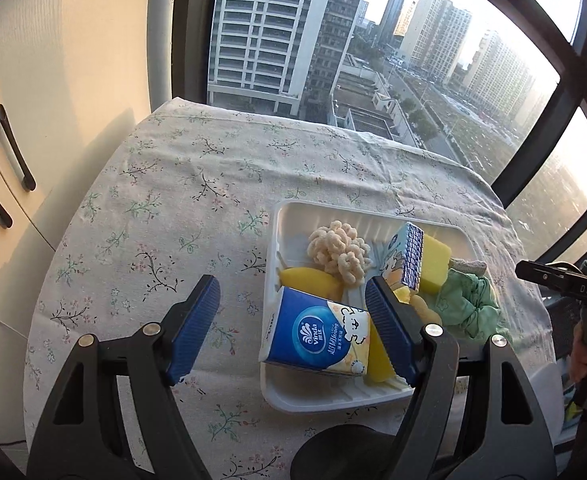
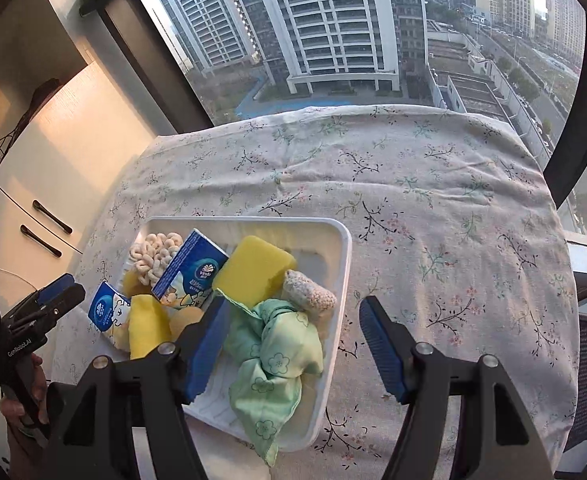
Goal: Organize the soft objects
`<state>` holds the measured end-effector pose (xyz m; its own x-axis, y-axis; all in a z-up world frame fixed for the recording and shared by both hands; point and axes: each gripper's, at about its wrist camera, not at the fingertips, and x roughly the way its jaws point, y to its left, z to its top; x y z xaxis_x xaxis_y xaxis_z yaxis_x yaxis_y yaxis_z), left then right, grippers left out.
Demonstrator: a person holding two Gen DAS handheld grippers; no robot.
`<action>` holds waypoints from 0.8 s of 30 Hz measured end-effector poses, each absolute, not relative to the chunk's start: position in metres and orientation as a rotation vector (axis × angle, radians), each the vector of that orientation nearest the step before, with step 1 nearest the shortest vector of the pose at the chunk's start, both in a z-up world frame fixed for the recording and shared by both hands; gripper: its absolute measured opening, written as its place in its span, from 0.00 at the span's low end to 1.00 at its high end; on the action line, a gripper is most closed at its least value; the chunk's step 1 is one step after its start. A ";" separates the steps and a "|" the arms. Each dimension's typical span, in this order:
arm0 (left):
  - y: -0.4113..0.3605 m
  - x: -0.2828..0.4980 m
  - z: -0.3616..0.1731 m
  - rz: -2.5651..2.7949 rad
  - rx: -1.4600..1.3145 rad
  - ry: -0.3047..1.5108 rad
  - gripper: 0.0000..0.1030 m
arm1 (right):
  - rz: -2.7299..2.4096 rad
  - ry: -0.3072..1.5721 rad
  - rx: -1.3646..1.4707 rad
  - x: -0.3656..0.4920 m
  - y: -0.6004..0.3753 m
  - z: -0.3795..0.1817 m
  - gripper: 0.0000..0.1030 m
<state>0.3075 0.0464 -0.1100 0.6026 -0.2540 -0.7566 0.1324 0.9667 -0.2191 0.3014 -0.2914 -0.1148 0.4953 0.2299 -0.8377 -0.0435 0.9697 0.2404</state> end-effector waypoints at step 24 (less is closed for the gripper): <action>0.125 0.120 -0.173 -0.039 -0.030 1.045 0.73 | -0.088 1.052 0.035 0.060 -0.269 -0.145 0.92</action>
<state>0.1201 0.1253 -0.1728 0.5013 -0.0467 -0.8640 0.0183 0.9989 -0.0434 0.0596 -0.2694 -0.1453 0.4927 -0.0555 -0.8684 0.0891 0.9959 -0.0131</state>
